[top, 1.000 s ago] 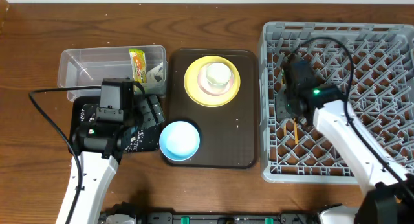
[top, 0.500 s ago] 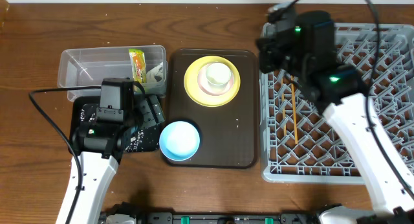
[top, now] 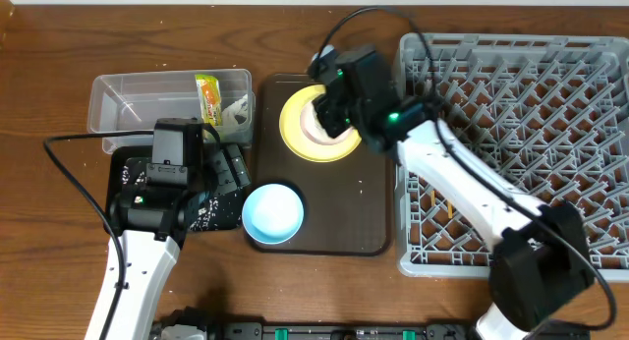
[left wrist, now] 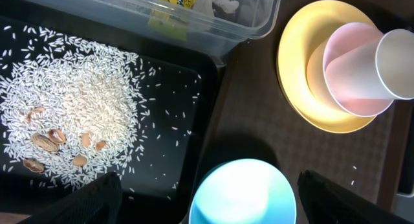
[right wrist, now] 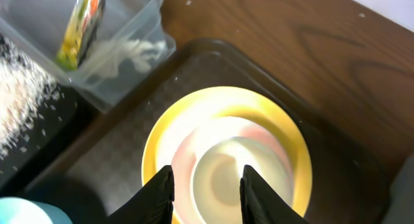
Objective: Sort waste into correct bins and load items into the dishwasher rack
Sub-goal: 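Reach right gripper to the white cup on the yellow plate and grasp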
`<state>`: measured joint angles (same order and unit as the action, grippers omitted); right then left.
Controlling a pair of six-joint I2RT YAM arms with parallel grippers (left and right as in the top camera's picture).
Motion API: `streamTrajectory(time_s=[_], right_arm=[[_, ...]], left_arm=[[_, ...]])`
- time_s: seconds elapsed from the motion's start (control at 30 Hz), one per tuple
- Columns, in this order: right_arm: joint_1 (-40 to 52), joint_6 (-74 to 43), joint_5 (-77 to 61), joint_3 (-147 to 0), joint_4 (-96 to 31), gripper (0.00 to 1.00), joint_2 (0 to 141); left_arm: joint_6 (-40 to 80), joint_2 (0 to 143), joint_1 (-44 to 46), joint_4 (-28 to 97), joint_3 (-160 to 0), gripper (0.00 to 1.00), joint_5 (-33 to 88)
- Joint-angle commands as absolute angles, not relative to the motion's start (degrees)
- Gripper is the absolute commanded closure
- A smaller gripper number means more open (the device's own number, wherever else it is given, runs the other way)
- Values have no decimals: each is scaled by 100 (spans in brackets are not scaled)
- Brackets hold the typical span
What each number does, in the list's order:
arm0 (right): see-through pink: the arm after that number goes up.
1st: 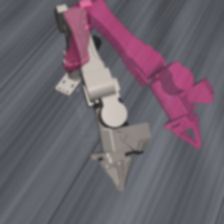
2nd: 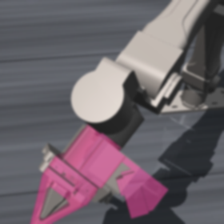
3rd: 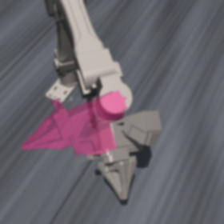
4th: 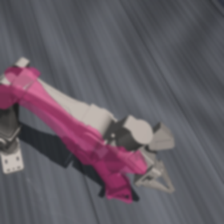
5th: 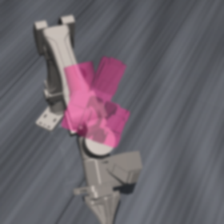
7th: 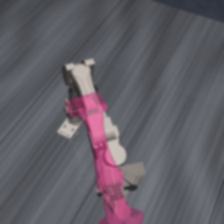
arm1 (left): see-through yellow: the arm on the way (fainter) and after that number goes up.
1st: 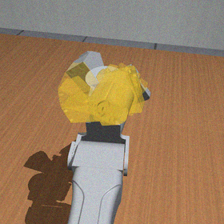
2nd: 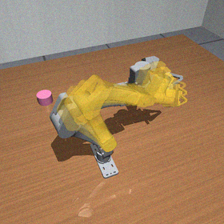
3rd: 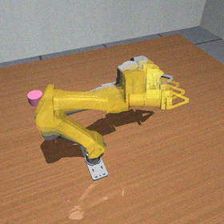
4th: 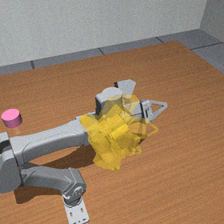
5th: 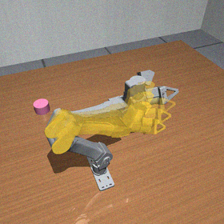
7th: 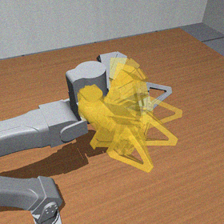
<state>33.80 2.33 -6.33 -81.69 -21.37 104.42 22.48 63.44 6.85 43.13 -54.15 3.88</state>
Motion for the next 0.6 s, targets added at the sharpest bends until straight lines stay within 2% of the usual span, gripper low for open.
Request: streamTrajectory(time_s=[0.0,0.1,0.57], right_arm=[[3557,698,-434,-8213,-2099,72,10615],[3632,696,-270,-8204,-2132,77,10739],[3662,692,-193,-8152,-2545,83,11203]], left_arm=[[2233,6322,666,4327,-5509,11,336],[2233,6324,666,4327,-5509,11,336],[2233,6324,666,4327,-5509,10,336]])
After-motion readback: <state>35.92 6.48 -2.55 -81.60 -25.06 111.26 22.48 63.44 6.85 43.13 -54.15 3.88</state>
